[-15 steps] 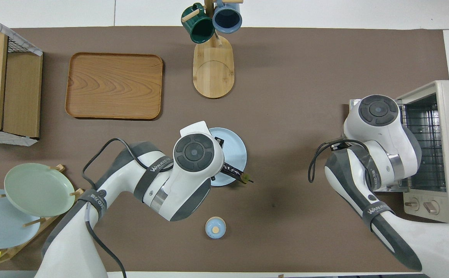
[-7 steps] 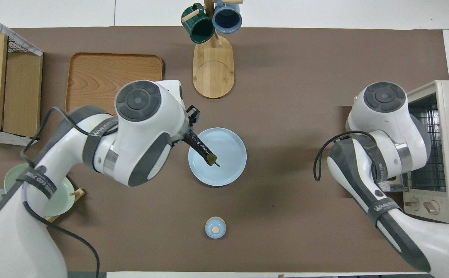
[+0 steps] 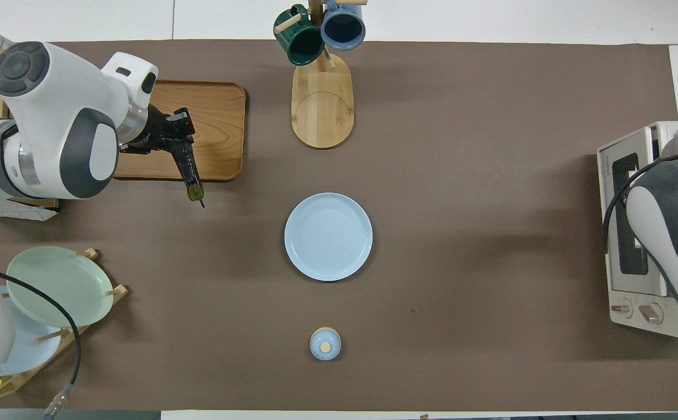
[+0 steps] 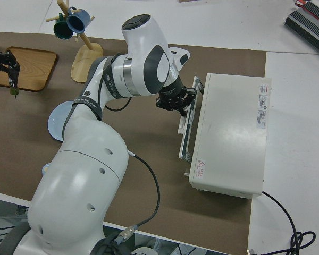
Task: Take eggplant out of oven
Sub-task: 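Lift the eggplant with the left gripper and carry it to the wooden tray, then lower the eggplant onto the wooden tray and open the left gripper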
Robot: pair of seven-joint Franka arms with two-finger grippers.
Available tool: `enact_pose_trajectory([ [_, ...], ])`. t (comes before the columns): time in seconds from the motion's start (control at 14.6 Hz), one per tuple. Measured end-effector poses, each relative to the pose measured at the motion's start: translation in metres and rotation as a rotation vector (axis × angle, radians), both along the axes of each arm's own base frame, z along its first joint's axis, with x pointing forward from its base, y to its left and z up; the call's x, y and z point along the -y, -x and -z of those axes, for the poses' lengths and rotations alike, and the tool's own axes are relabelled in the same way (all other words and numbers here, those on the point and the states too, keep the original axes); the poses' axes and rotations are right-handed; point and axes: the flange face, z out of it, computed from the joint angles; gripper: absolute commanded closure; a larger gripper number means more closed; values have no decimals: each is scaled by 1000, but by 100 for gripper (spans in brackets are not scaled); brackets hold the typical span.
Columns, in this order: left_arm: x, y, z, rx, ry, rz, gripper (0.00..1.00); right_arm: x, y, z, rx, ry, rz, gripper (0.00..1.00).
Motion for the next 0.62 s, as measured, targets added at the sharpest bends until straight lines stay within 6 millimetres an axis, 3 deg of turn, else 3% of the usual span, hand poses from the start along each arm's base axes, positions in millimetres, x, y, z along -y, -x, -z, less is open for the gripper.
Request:
enact_pose_trajectory([
  [0.07, -2, -10, 12, -1, -1, 33, 100, 1, 1, -1, -7, -2, 5, 6],
  [0.14, -3, -22, 26, 1, -1, 77, 100, -1, 2, -5, -23, -17, 17, 0],
  [0.34, -14, -44, 54, 30, -6, 185, 100, -9, 0, -39, -16, -94, 57, 0],
  [0.62, -25, -50, 54, 58, -10, 253, 100, -19, 0, -73, 47, -166, 74, 0],
])
